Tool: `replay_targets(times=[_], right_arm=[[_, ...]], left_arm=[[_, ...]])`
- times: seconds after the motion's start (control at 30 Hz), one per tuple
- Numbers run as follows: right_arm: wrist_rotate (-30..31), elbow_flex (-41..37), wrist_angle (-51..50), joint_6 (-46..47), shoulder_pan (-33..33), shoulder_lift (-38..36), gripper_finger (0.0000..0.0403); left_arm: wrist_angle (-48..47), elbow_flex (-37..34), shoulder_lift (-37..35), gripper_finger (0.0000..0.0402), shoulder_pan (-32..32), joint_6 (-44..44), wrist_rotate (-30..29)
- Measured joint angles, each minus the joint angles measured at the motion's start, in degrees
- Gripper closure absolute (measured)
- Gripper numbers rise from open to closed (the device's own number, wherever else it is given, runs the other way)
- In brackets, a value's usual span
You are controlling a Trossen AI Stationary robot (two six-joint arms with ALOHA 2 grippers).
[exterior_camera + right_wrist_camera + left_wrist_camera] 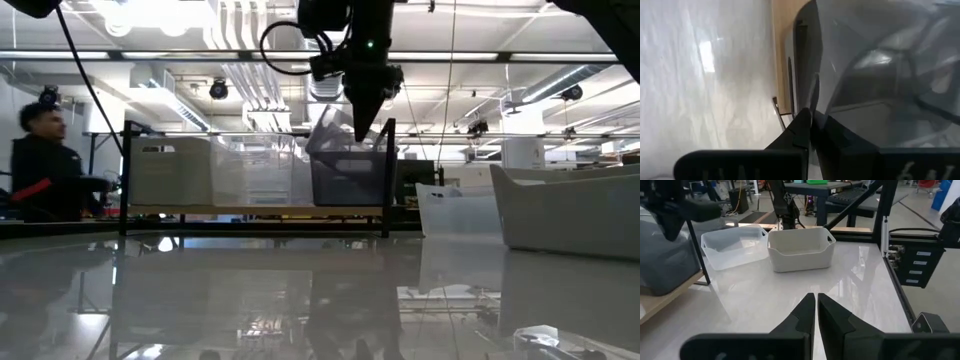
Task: Stack baskets on shelf by color
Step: Stack the bottom black bin on top of the black bin on the shelf
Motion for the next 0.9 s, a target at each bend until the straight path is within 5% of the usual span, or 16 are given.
replay_targets(times=[0.17,0.47,0.67,0.77,0.9], right_arm=[[1.7,2.13,-1.55,-0.64,0.1,0.91,0.0372],[5.15,9.37,-5.69,2.9,1.64,-0.82,0.0272],[5.21,5.3,-3.81,4.25,3.95,-5.01,0.0267],[5.19,-0.72,0.19,4.39,4.81,-8.42,0.0278],[4.87,-13.79,12.04,4.14,6.3,-17.08,0.0291]], left_arm=[[0.31,0.33,-0.11,0.0398,1.04,-0.02,-2.05],[0.26,1.49,-1.49,0.0398,6.0,1.51,-2.9],[-0.67,1.4,-5.63,0.0398,13.67,8.7,-2.38],[-2.21,1.28,-9.01,0.0398,20.18,12.91,2.55],[-6.29,1.07,-13.55,0.0398,33.01,14.38,16.81]])
